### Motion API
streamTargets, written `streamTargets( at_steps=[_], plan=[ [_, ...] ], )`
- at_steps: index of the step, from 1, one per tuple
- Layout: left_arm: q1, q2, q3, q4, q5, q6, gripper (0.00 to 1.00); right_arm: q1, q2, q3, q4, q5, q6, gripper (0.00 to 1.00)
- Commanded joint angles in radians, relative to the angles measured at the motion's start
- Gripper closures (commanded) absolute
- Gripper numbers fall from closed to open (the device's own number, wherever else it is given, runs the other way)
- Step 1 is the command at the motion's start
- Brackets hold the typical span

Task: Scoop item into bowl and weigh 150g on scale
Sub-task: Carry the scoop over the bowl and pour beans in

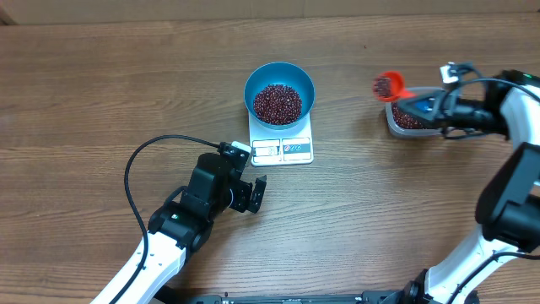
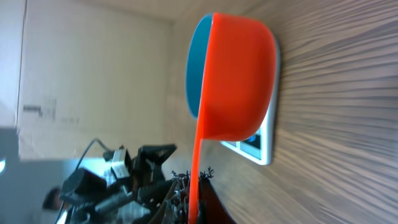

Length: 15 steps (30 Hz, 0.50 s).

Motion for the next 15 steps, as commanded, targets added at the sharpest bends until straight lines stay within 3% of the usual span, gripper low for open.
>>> streamTargets(
  at_steps=[1, 5, 10, 15],
  plan=[
    [0.004, 0.006, -0.004, 0.000, -0.007, -0.014, 0.01, 0.072, -0.003, 0.047, 0.009, -0.043, 0.014, 0.96],
    [0.004, 0.006, -0.004, 0.000, -0.007, -0.014, 0.01, 0.168, -0.003, 0.094, 0.047, -0.042, 0.083, 0.96],
    [0.004, 0.006, -0.004, 0.000, -0.007, -0.014, 0.00, 0.296, -0.003, 0.135, 0.190, 0.019, 0.275, 0.96],
    [0.004, 0.006, -0.004, 0.000, -0.007, -0.014, 0.00, 0.417, -0.003, 0.190, 0.298, 0.201, 0.462, 0.96]
  ],
)
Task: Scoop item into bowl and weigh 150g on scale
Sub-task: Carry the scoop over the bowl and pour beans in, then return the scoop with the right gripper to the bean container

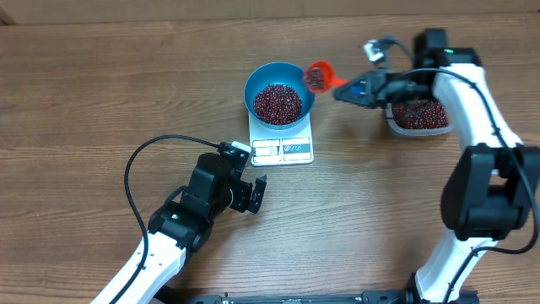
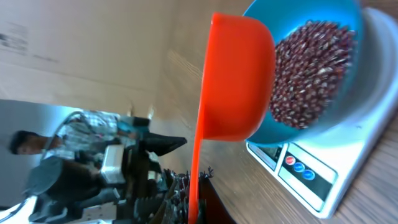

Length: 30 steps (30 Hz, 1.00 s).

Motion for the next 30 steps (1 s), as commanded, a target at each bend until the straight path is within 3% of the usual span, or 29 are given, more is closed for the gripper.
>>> streamTargets(
  at_steps=[1, 11, 22, 30],
  plan=[
    [0.004, 0.006, -0.004, 0.000, -0.007, -0.014, 0.01, 0.069, -0.003, 0.077, 0.020, 0.156, 0.169, 0.96],
    [0.004, 0.006, -0.004, 0.000, -0.007, -0.014, 0.00, 0.286, -0.003, 0.285, -0.030, 0.754, 0.245, 0.96],
    [0.004, 0.006, -0.004, 0.000, -0.007, -0.014, 0.00, 0.530, -0.003, 0.298, -0.029, 1.464, 0.245, 0.96],
    [0.004, 0.006, -0.004, 0.000, -0.007, -0.014, 0.01, 0.618, -0.003, 0.298, -0.026, 1.702, 0.245, 0.96]
  ],
)
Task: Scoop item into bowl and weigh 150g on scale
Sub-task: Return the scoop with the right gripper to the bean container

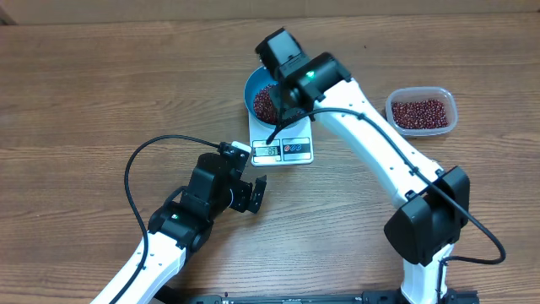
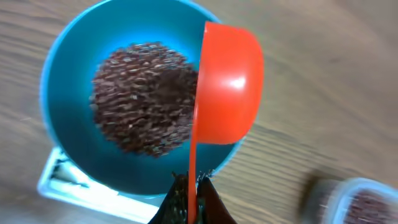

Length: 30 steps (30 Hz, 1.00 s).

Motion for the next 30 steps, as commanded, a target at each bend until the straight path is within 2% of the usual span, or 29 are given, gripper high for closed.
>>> streamTargets(
  at_steps=[1, 9, 17, 23, 30],
  plan=[
    [0.004, 0.006, -0.004, 0.000, -0.007, -0.014, 0.00, 0.016, -0.003, 0.029, 0.006, 0.163, 0.004, 0.96],
    [0.004, 0.006, -0.004, 0.000, -0.007, -0.014, 0.01, 0.020, -0.003, 0.029, 0.005, 0.153, 0.004, 0.96],
    [0.004, 0.006, -0.004, 0.000, -0.007, -0.014, 0.00, -0.020, -0.027, 0.029, 0.022, -0.112, -0.008, 0.96],
    [0.004, 0.006, -0.004, 0.000, -0.007, -0.014, 0.00, -0.132, -0.116, 0.029, 0.013, -0.240, -0.008, 0.96],
    [0.004, 0.006, -0.004, 0.000, -0.007, -0.014, 0.00, -0.339, -0.224, 0.029, -0.071, -0.319, -0.023, 0.96]
  ],
)
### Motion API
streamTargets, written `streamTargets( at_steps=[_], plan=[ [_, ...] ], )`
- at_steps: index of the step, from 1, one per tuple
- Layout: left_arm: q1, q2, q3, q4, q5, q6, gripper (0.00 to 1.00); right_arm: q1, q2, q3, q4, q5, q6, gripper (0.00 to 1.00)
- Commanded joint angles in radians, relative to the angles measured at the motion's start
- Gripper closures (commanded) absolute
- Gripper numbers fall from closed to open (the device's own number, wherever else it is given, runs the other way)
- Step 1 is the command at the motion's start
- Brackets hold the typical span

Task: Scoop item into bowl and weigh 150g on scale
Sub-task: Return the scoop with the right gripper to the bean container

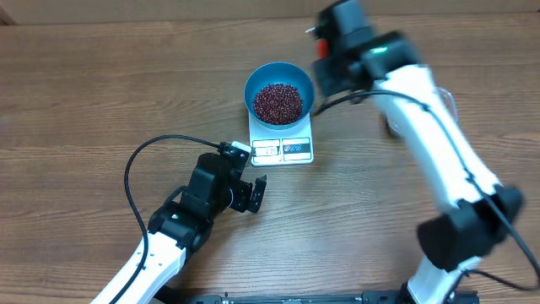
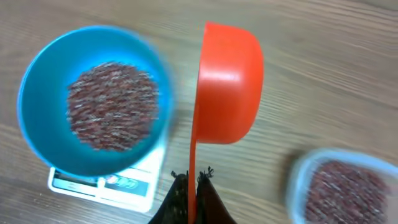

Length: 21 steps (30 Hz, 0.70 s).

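A blue bowl (image 1: 279,91) heaped with dark red beans (image 1: 278,102) stands on the white scale (image 1: 283,149). Blurred with motion, my right gripper (image 1: 326,67) is just right of the bowl, shut on the handle of the orange scoop (image 1: 320,48). In the right wrist view the scoop (image 2: 227,87) is turned on its side over bare table, between the bowl (image 2: 37,106) and the bean container (image 2: 345,186); its inside is hidden. The gripper (image 2: 193,178) pinches the thin handle. My left gripper (image 1: 251,193) rests open on the table below the scale.
The clear container of beans (image 1: 447,100) at the right is mostly hidden under my right arm. A black cable (image 1: 143,156) loops over the wooden table (image 1: 101,76) beside my left arm. The scale's display and buttons (image 2: 102,182) face the near side.
My right gripper was over the bowl with the scoop turned on its side above the beans. Now it is right of the bowl, over the table, nearer the container. The left arm has not moved.
First the scoop, with beans in it, was held by the container at the right. Then it was at the bowl's right rim. Then it was tipped sideways over the bowl. Now it is back off the bowl's right side.
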Motion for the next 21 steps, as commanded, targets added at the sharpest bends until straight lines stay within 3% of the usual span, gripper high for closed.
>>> streamTargets(
  at_steps=[1, 10, 21],
  plan=[
    [0.004, 0.006, -0.004, 0.000, -0.007, -0.014, 0.00, -0.101, -0.087, 0.029, -0.042, -0.050, -0.008, 0.96],
    [0.004, 0.006, -0.004, 0.000, -0.007, -0.014, 0.00, -0.344, -0.092, -0.027, -0.196, -0.050, -0.008, 0.96],
    [0.004, 0.006, -0.004, 0.000, -0.007, -0.014, 0.01, -0.450, -0.090, -0.264, -0.041, -0.039, -0.037, 0.96]
  ],
)
